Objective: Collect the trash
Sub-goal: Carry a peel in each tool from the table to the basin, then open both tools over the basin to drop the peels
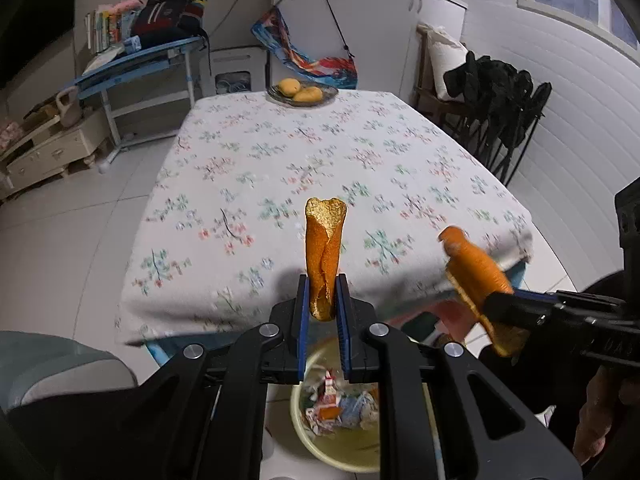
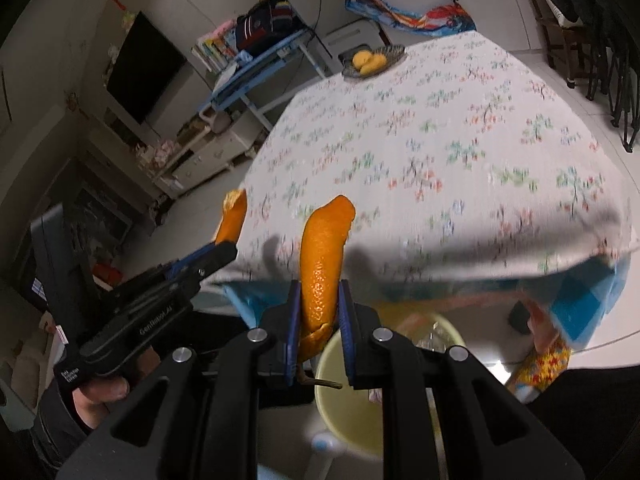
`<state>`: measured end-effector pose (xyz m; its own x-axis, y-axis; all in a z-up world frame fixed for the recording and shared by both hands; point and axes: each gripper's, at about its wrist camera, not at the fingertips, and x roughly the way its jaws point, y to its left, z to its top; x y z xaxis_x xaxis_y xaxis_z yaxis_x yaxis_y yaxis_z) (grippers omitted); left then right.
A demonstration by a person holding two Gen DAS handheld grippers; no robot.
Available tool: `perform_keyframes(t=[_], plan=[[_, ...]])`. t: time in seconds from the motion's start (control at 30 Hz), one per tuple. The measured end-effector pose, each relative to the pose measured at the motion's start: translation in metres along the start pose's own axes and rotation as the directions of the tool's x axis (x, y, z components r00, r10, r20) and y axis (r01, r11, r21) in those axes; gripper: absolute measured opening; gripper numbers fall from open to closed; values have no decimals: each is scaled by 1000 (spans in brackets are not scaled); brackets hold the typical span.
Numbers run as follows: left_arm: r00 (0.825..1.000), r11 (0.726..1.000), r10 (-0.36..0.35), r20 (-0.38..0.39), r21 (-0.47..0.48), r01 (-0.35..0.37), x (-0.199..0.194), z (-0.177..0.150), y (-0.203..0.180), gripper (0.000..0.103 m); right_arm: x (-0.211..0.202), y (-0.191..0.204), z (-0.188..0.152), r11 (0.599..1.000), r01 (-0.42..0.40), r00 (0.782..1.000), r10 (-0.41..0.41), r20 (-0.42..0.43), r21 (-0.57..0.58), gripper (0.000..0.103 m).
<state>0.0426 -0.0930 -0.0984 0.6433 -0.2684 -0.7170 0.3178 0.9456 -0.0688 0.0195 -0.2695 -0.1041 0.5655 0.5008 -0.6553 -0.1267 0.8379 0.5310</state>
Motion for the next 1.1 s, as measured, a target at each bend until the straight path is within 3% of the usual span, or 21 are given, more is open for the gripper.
perform_keyframes(t=[0.37,0.47,0.57,0.73,0.93,1.03,1.1], plan=[[996,998,-18,-88,53,22,-3,-37,-22,12,16,-4,-37,997,82,985,-80,-153,9,19],[990,997,-27,-139,67,37,3,-46,-27,12,20,-7,-40,994,110,978,-107,-181,6,23],[980,995,-26,-198,93,45,12,-55,-35,12,18,-10,-40,992,127,978,-122,-168,20,36],[967,994,-23,-253,97,49,21,-61,-35,13,14,-11,-41,990,141,980,-136,-147,29,42],[965,994,-4,-263,105,32,22,-62,-36,30,3,-16,-36,981,180,982,-174,-78,71,56],[976,994,22,-217,105,1,16,-57,-35,38,-6,-17,-32,977,193,981,-193,-13,91,62],[988,994,55,-144,96,-42,6,-50,-34,51,-13,-16,-29,973,214,975,-218,39,89,65]])
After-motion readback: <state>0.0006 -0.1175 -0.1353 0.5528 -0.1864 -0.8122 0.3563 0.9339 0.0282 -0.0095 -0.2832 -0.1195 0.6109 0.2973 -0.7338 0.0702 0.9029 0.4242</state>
